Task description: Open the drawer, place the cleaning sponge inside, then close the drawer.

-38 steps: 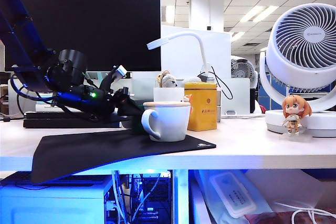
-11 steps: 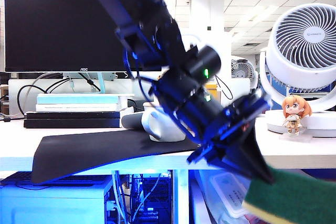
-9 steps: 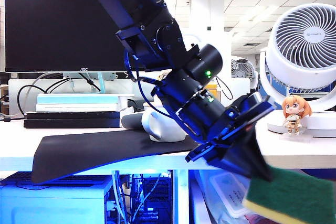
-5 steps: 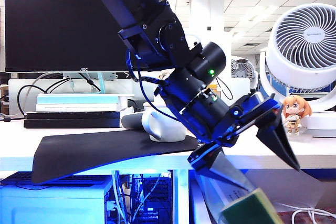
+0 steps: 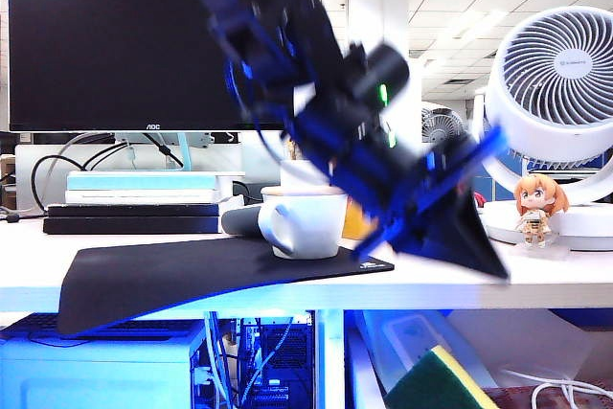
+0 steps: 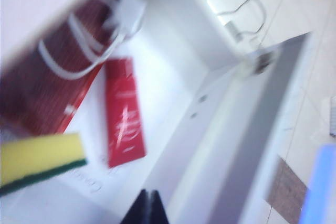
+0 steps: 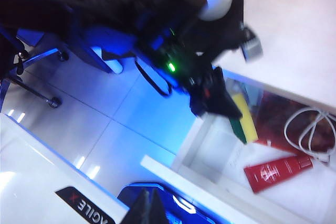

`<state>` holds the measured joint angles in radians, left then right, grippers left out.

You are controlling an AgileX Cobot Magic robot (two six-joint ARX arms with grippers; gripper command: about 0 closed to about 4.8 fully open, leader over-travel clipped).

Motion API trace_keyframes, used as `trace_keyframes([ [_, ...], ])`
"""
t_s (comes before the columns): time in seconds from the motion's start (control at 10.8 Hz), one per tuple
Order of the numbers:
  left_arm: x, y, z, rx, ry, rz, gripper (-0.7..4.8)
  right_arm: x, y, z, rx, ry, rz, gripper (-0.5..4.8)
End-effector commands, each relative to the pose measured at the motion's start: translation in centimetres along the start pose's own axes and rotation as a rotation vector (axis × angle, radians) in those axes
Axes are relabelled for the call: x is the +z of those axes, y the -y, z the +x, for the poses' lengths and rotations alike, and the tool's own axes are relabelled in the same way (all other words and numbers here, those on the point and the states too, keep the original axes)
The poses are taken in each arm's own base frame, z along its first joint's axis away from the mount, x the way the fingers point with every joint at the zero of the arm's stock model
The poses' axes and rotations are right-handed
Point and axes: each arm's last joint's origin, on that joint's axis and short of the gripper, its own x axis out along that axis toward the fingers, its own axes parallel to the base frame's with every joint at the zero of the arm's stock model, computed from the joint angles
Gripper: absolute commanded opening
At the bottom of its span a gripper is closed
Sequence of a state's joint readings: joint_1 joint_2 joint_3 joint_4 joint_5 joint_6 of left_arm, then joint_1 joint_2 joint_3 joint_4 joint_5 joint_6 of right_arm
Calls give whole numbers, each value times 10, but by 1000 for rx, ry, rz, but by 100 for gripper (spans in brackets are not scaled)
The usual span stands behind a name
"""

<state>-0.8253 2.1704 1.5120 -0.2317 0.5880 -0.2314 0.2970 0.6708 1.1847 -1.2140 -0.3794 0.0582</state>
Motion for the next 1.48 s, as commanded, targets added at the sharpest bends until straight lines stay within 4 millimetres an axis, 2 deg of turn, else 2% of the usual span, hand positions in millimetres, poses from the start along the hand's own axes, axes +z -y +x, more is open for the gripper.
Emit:
trace_keyframes([
  [0.09, 1, 36, -38, -133, -94, 66, -6, -3, 3, 0, -91, -30, 7, -5],
  [0.28, -19, 59, -36, -112, -255, 131, -6, -3, 3, 0, -91, -31, 7, -5],
  [0.56, -42, 105, -12, -173, -366, 222, -6, -4, 3, 0, -99, -42, 61, -5],
  [0.65, -46, 117, -13, -189, -377, 262, -6, -7, 5, 1, -155, -80, 73, -5],
  [0.83, -43, 130, -31, -188, -360, 287, -6, -11, 8, 2, -222, -136, 94, -5],
  [0.93, -32, 143, -69, -102, -277, 330, -6, -12, 11, 7, -249, -153, 147, -5],
  [1.11, -18, 161, -145, -43, -77, 383, -6, -15, 17, 22, -246, -201, 191, -5],
  [1.2, -16, 166, -169, 6, -7, 399, -6, -15, 19, 29, -225, -220, 200, -5],
  [1.3, -16, 177, -232, 54, 186, 444, -6, -17, 23, 46, -159, -278, 226, -5],
  [1.39, -18, 185, -259, 65, 287, 477, -6, -20, 26, 55, -123, -299, 237, -5],
  [1.48, -20, 192, -273, 77, 353, 506, -6, -22, 27, 59, -123, -308, 244, -5],
])
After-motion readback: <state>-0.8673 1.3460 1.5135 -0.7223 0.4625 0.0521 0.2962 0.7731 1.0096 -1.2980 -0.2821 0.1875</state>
